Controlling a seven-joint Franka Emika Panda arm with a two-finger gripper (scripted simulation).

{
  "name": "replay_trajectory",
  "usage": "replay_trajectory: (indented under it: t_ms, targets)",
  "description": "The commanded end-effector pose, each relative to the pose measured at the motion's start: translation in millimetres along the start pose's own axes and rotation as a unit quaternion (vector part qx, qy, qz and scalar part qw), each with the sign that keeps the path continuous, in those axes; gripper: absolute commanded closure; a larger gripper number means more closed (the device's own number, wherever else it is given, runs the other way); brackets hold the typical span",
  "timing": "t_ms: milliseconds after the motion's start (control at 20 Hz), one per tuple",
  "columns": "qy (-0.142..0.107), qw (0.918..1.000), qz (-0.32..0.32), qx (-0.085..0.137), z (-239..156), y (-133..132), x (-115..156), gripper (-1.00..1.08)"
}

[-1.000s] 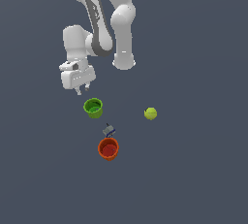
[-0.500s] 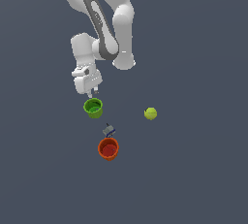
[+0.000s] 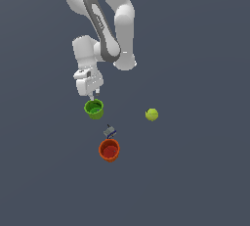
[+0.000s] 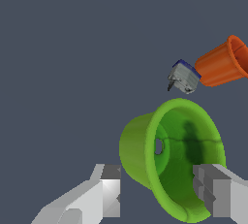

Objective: Pick up a designated object from a clutter of objects.

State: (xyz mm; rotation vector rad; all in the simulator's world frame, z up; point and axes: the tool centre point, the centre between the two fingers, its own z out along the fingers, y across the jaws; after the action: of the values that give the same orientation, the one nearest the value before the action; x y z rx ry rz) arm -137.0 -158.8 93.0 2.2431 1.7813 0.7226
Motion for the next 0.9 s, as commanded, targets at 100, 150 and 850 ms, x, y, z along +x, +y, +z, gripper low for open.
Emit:
replay_trajectory:
  t_ms: [100, 150, 850]
  targets:
    - [0.001, 1.0000, -0.001, 0.001, 13.3, -1.0, 0.8, -0.20]
    - [0.001, 1.0000, -0.001, 0.001, 16.3, -1.1, 1.0, -0.20]
    - [0.001, 1.0000, -0.002, 0.001, 24.6, -1.5, 1.4, 1.08]
